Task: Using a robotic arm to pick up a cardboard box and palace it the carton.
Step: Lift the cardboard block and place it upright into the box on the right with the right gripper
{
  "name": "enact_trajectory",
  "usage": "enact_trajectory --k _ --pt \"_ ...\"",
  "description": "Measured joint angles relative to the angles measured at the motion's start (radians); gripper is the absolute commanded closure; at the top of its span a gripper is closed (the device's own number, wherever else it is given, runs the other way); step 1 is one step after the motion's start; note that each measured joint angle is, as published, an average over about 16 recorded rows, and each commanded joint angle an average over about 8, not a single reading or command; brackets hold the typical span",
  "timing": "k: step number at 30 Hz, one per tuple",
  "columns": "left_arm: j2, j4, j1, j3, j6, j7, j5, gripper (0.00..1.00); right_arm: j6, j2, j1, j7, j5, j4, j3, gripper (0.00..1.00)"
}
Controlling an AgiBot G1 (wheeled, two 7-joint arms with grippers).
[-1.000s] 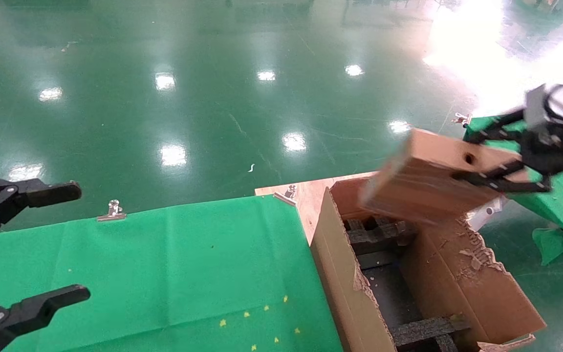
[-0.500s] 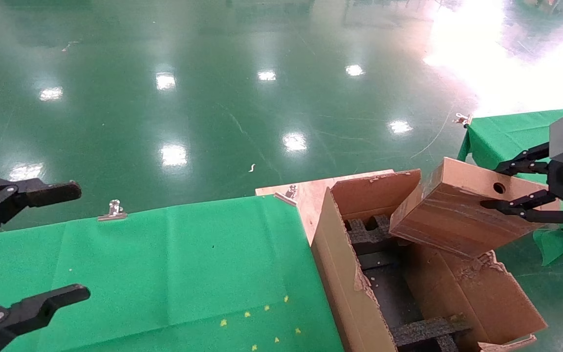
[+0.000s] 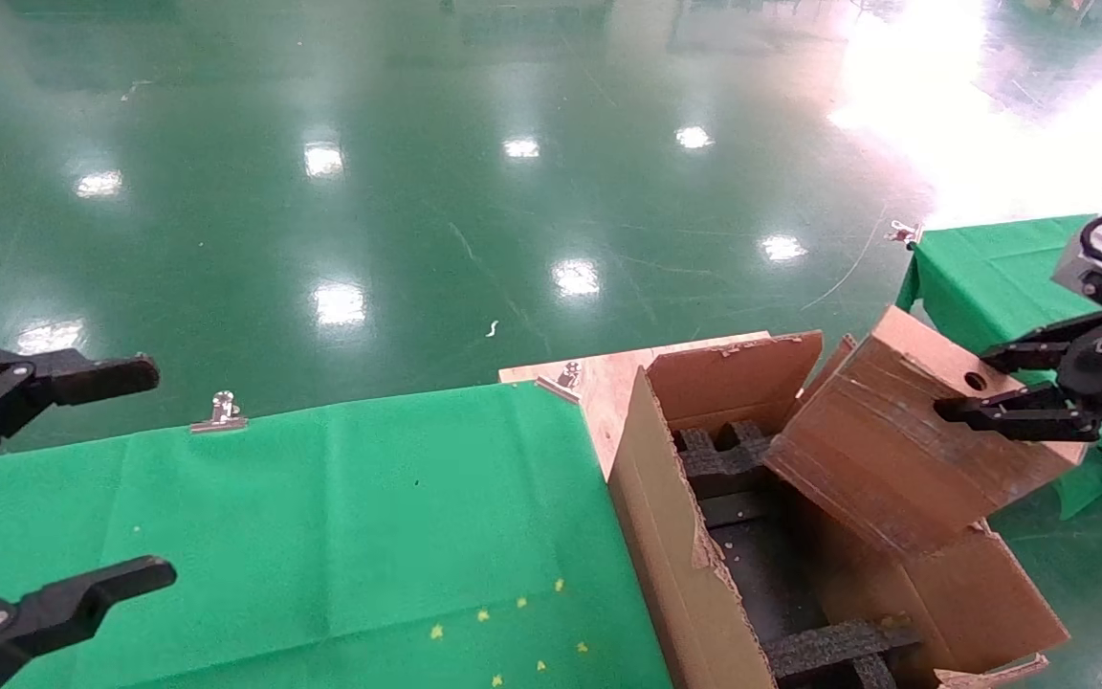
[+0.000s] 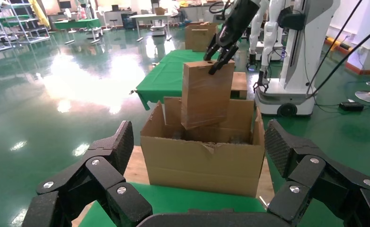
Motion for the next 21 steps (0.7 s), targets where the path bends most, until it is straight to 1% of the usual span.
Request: enact_trajectory --k 5,9,12,17,21 --pt "0.0 0.0 0.0 0.0 0.0 0.0 0.0 0.0 0.065 0.042 -0.019 0.2 -0.028 0.084 -0.016 1.0" --pt "0.0 0.0 0.0 0.0 0.0 0.0 0.0 0.0 0.104 0.068 -0.029 0.31 -0.044 0.137 -0.025 1.0" --pt "0.0 0.0 0.0 0.0 0.0 0.0 0.0 0.0 0.124 0.08 -0.035 0.359 -0.053 0.164 -0.029 1.0" --pt "0.0 0.0 0.0 0.0 -0.001 0.0 -0.001 0.0 0.153 0.086 -0.048 0.404 -0.059 0.19 -0.038 1.0" --pt "0.0 0.0 0.0 0.0 -0.001 0.0 -0.001 0.0 0.191 0.085 -0.07 0.45 -0.074 0.219 -0.054 1.0"
